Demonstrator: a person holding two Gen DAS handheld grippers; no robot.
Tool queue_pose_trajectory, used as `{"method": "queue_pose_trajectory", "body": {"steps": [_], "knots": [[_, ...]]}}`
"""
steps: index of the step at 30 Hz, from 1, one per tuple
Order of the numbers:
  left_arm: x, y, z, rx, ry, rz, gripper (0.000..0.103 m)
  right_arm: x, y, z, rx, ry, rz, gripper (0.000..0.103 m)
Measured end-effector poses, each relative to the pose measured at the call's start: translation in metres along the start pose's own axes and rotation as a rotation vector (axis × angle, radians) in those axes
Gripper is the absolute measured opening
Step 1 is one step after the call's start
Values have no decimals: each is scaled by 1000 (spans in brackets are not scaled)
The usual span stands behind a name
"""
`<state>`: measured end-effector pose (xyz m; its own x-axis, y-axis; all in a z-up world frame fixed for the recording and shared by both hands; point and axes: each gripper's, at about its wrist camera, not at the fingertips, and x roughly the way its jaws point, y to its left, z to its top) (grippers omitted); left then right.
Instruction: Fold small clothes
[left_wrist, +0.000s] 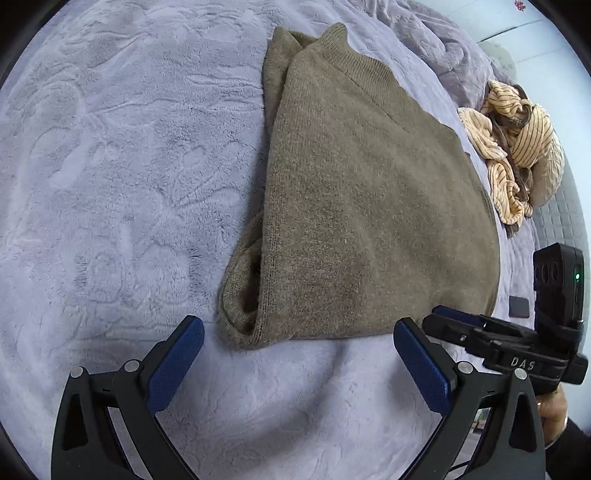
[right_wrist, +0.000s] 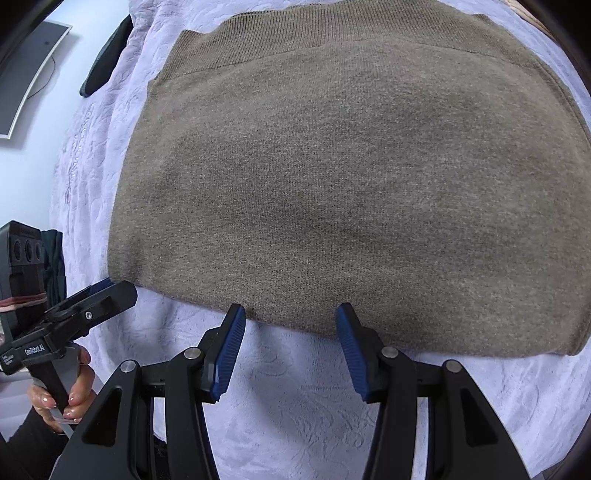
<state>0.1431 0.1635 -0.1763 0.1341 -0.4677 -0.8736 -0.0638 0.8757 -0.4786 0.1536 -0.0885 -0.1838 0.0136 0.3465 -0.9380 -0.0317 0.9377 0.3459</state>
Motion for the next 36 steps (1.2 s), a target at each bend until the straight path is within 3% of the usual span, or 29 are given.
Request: {"method": "queue_pose_trajectory", "body": {"steps": [10, 13, 18, 26, 31, 32, 34, 35, 36], "knots": [[-8, -17, 6, 49, -47, -198, 103, 3, 1, 1, -22, -3, -13, 61], [-3, -27, 9, 111, -63, -150, 103, 5, -1, 0, -26, -3, -12, 61], [22, -25, 16, 116, -35, -79, 103, 6, -1, 1, -30, 3, -18, 62], [33, -16, 22, 100, 13, -101, 103, -20, -2, 5, -48, -25, -22, 62], [37, -14, 28, 44, 20, -97, 103, -52, 3, 35, -86, -65, -15, 62], [35, -18, 27, 49, 5, -74, 100, -59, 5, 45, -98, -69, -8, 62], [29, -35, 21, 130, -43, 79, 70, -68, 14, 63, -125, -70, 5, 62], [28, -43, 17, 177, -56, 150, 61, -72, 21, 74, -145, -67, 13, 62], [26, -49, 13, 216, -73, 187, 43, -75, 28, 84, -166, -61, 19, 62]]}}
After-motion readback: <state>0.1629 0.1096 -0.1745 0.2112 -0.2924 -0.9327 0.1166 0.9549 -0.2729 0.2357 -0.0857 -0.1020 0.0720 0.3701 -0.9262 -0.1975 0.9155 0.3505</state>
